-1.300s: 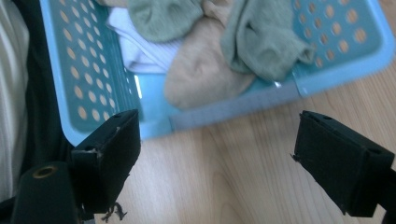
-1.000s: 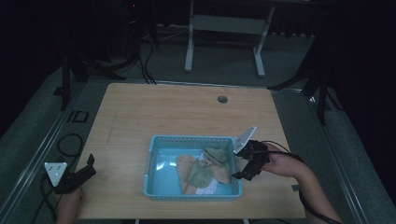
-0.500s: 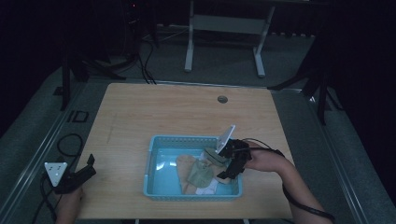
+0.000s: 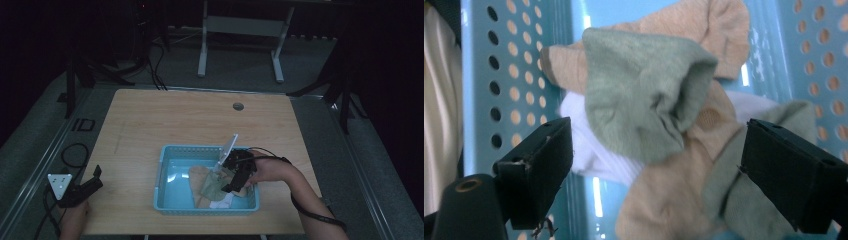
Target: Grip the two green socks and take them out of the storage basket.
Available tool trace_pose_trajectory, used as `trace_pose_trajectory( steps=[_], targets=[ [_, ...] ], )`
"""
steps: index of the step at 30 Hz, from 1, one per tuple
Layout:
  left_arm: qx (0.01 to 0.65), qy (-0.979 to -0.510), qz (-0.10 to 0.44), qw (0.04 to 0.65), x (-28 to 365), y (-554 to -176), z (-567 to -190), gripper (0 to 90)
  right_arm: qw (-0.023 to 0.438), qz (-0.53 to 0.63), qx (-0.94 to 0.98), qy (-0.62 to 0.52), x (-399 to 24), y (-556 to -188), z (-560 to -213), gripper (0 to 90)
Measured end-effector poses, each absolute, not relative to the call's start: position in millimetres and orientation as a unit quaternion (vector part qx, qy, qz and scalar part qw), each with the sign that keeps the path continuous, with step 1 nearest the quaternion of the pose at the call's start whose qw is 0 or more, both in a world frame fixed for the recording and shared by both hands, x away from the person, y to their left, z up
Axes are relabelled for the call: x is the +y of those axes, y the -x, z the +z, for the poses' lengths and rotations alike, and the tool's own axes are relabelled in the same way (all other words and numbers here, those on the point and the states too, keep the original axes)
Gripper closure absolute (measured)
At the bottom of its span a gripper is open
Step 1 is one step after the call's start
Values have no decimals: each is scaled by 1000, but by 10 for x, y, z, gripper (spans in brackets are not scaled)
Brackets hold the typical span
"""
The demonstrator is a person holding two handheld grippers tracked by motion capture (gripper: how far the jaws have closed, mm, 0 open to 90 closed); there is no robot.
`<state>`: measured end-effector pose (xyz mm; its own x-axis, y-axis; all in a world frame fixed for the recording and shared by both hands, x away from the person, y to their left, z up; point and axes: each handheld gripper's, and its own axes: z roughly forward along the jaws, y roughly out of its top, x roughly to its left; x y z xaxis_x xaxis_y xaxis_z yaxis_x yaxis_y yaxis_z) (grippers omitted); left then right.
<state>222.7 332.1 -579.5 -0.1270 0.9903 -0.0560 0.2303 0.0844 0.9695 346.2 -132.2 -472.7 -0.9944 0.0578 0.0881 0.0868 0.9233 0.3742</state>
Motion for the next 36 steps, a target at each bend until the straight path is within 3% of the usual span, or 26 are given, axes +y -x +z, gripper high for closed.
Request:
trace_pose_trajectory(
  steps=[9,16,17,20,22,36],
  targets=[
    [602,-507,448,424,3321,-2228,-5794,4,43,-180,-983,4,-1018,-3458,-4859,222],
    [601,-508,448,424,3321,-2228,-5794,4,46,-157,-986,-7,-916,-3437,-4902,371],
    [602,-508,448,423,3320,-2229,-5794,4,44,-156,-987,-8,-912,-3434,-4897,418],
    [602,-508,448,423,3320,-2229,-5794,4,34,-150,-988,-19,-900,-3409,-4872,701],
    [602,-509,448,422,3320,-2229,-5794,4,32,-152,-988,-24,-901,-3395,-4838,800],
    [602,-509,449,421,3319,-2231,-5794,4,2,-200,-979,-35,-1013,-3307,-4300,832]
  ],
)
